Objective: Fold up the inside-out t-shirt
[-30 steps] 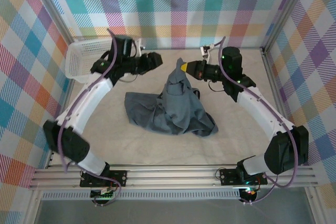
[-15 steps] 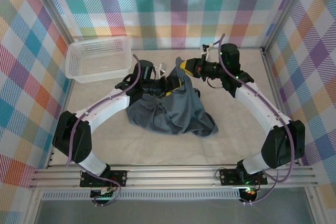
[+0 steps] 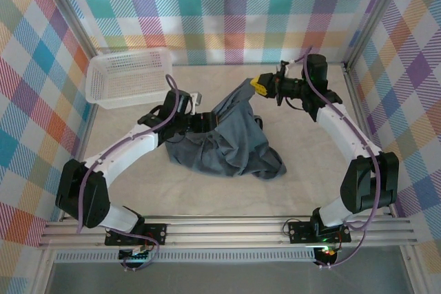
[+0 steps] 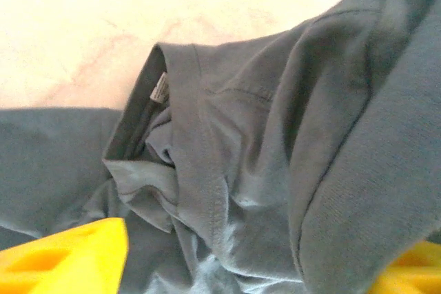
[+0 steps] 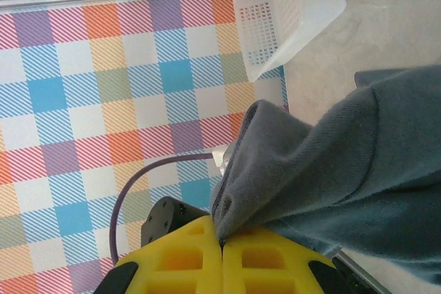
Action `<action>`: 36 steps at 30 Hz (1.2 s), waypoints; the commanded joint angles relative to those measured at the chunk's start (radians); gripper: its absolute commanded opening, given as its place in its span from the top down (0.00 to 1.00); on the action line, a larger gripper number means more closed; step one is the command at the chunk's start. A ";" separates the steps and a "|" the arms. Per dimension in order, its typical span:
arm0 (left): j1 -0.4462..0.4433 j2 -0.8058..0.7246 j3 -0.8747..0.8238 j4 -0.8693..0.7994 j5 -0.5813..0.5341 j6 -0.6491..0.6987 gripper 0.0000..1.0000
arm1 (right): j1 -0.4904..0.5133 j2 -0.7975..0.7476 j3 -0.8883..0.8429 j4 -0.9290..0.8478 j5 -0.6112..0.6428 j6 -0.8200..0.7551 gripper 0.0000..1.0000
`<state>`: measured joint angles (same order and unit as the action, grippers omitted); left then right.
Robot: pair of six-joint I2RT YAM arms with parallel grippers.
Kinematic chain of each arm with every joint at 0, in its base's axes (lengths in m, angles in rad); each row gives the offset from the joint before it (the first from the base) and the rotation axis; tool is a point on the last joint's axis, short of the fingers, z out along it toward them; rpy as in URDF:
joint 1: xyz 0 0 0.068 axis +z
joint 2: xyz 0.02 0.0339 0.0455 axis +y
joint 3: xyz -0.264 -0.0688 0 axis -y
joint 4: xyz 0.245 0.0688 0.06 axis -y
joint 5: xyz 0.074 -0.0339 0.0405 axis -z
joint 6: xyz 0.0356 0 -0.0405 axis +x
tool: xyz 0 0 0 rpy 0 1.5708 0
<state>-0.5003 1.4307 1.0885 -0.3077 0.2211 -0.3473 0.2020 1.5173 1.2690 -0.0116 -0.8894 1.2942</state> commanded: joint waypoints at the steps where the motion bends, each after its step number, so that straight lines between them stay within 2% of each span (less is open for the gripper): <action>1: -0.006 -0.121 0.048 0.071 0.053 0.086 0.22 | -0.010 -0.035 0.013 -0.009 -0.039 -0.018 1.00; 3: -0.043 -0.121 0.129 0.022 0.061 0.157 0.23 | -0.010 -0.038 0.022 -0.046 -0.039 -0.045 1.00; 5: -0.098 -0.081 0.237 -0.072 0.064 0.239 0.28 | -0.010 -0.042 0.029 -0.076 -0.033 -0.065 1.00; 10: -0.197 0.047 0.445 -0.151 0.088 0.319 0.39 | -0.006 -0.045 0.083 -0.217 0.010 -0.116 1.00; 13: -0.220 0.129 0.546 -0.183 0.100 0.347 0.39 | -0.005 -0.043 0.118 -0.290 0.033 -0.142 1.00; 17: -0.222 0.216 0.642 -0.222 0.120 0.356 0.32 | 0.000 -0.052 0.122 -0.293 0.020 -0.152 1.00; 18: -0.222 0.228 0.648 -0.216 0.118 0.356 0.33 | 0.003 -0.055 0.126 -0.298 0.020 -0.158 1.00; 20: -0.222 0.246 0.655 -0.203 0.111 0.350 0.42 | 0.006 -0.057 0.134 -0.312 0.019 -0.170 1.00; 21: -0.221 0.254 0.659 -0.197 0.106 0.338 0.51 | 0.007 -0.058 0.139 -0.323 0.022 -0.177 1.00; 23: -0.220 0.270 0.692 -0.203 0.108 0.286 0.81 | 0.006 -0.057 0.145 -0.346 0.033 -0.193 1.00; 24: -0.215 0.276 0.714 -0.209 0.114 0.246 1.00 | 0.005 -0.056 0.147 -0.364 0.045 -0.205 1.00; 29: -0.174 0.243 0.691 -0.063 0.324 -0.032 1.00 | -0.016 -0.001 0.141 -0.423 0.116 -0.320 0.98; 32: -0.147 0.213 0.670 -0.048 0.362 -0.140 1.00 | -0.045 0.067 0.158 -0.457 0.114 -0.437 0.92; 36: -0.119 0.177 0.619 -0.028 0.406 -0.209 1.00 | -0.113 0.063 0.145 -0.410 0.015 -0.503 0.65</action>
<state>-0.6323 1.6958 1.7370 -0.4065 0.5392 -0.4408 0.1398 1.5826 1.4155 -0.4225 -0.8291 0.8989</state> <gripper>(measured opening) 0.050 0.328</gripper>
